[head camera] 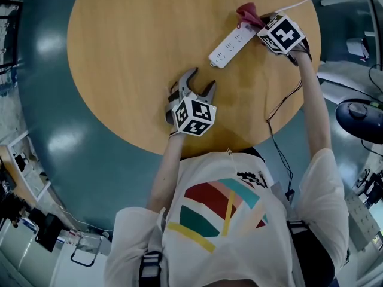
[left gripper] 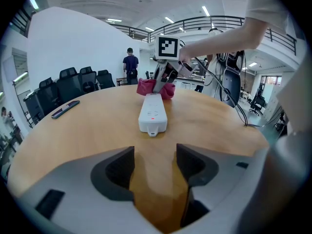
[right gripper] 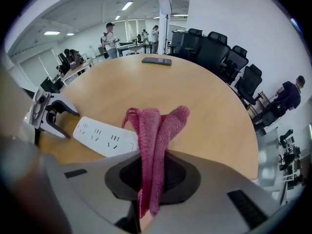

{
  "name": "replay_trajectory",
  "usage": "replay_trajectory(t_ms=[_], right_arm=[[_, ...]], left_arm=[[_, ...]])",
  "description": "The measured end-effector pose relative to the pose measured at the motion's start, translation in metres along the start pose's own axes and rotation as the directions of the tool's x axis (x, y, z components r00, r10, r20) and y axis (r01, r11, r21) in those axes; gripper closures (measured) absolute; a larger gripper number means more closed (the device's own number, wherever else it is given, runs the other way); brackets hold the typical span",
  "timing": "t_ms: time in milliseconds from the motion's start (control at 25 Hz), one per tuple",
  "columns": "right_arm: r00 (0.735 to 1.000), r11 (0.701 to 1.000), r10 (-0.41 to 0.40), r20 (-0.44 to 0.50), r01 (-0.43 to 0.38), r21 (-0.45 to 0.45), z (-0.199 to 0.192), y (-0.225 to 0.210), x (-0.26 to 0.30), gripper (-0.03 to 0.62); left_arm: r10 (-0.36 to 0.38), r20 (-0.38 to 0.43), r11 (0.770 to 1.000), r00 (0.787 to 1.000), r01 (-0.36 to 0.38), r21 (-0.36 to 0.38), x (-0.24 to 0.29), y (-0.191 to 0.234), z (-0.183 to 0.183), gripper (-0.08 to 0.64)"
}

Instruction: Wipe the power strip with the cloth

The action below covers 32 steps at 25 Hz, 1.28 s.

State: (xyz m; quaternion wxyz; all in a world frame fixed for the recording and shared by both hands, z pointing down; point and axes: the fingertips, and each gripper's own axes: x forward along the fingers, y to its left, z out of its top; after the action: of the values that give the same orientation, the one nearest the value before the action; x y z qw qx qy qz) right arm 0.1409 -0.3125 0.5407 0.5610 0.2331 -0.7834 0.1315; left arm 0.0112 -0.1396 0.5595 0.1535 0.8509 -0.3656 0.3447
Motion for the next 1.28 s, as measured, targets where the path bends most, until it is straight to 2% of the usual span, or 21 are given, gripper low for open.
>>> replay_trajectory(t_ms=[120,200,240,320,440,520,760,960,1080,1280], right_arm=[[0.999,0.997,-0.038,0.025,0.036,0.071,-0.001,0.003,-0.012,0.552],[0.994,0.99,-0.069,0.081,0.058,0.131,0.009,0.019,-0.027,0.553],[0.991,0.99,-0.055,0.122,0.037,0.138,0.018,0.037,-0.036,0.553],[0.979,0.99,0.047,0.2,-0.073,0.121,0.038,0.087,-0.048,0.553],[0.94,0.959,0.23,0.252,-0.263,0.105,0.06,0.15,-0.051,0.552],[0.93,0.942,0.276,0.244,-0.312,0.123,0.065,0.168,-0.042,0.552],[0.945,0.941,0.283,0.167,-0.307,0.142,0.066,0.188,-0.022,0.552],[0.972,0.961,0.212,0.101,-0.226,0.162,0.056,0.181,-0.004,0.552],[0.974,0.963,0.205,0.091,-0.218,0.158,0.052,0.186,-0.003,0.552],[0.979,0.97,0.2,0.04,-0.203,0.133,0.012,0.191,-0.009,0.552]], left_arm=[[0.006,0.01,1.0,1.0,-0.006,0.008,0.0,-0.003,0.002,0.247],[0.007,0.013,1.0,1.0,-0.007,0.012,0.001,-0.002,0.003,0.247],[0.008,0.014,1.0,1.0,-0.008,0.013,0.0,-0.001,0.002,0.247],[0.009,0.015,1.0,1.0,-0.009,0.014,-0.003,0.001,0.0,0.247],[0.011,0.016,1.0,1.0,-0.011,0.017,-0.003,0.002,-0.001,0.247],[0.011,0.018,1.0,1.0,-0.012,0.018,-0.001,0.0,-0.001,0.247],[0.021,0.026,0.999,0.999,-0.022,0.03,0.0,-0.009,-0.001,0.247],[0.025,0.032,0.999,0.999,-0.026,0.04,0.0,-0.008,0.002,0.247],[0.024,0.034,0.999,0.999,-0.026,0.042,-0.002,-0.002,0.002,0.247],[0.026,0.034,0.999,0.999,-0.027,0.044,-0.002,-0.004,0.005,0.247]])
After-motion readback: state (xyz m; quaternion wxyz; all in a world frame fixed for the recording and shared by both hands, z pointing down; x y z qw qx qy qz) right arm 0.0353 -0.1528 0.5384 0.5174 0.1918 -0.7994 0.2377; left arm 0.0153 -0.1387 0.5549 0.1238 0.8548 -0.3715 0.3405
